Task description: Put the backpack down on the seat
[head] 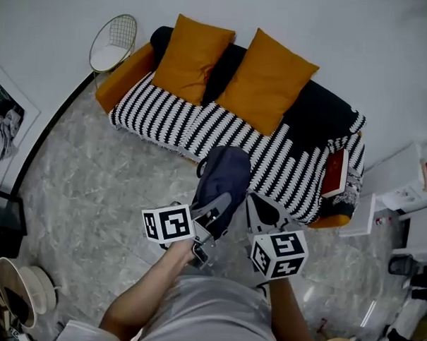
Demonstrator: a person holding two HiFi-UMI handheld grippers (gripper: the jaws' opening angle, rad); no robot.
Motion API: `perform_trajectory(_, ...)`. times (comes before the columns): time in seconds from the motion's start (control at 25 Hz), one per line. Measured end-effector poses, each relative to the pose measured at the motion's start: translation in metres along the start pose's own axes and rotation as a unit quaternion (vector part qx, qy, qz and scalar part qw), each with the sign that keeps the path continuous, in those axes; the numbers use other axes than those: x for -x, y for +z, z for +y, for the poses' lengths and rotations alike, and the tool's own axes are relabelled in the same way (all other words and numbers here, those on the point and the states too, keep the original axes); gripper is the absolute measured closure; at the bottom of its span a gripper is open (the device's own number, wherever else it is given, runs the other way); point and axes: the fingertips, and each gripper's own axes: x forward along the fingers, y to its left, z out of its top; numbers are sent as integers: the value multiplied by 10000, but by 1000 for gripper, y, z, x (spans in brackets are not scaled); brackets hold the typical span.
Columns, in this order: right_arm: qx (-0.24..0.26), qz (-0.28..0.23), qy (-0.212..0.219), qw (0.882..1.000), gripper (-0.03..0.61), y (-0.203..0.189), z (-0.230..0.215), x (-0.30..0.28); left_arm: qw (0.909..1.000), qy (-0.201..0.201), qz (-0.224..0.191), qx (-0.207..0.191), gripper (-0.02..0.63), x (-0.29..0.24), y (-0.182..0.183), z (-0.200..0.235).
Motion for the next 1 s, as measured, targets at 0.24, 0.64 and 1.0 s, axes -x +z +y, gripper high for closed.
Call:
perform_trajectory(0.24, 157, -7, 253, 9996, 577, 15, 18, -34, 9995, 225, -228, 22, 606, 17, 32, 23)
perform_trajectory(0.64, 358, 30, 801, 9961, 577, 31, 35, -94, 9959, 533, -730, 10, 606, 32, 88, 55)
perform_trajectory(1.0, 505, 258, 1389, 9887, 577, 54, 42, -177, 9896, 862, -1141, 160, 606, 26, 156, 96)
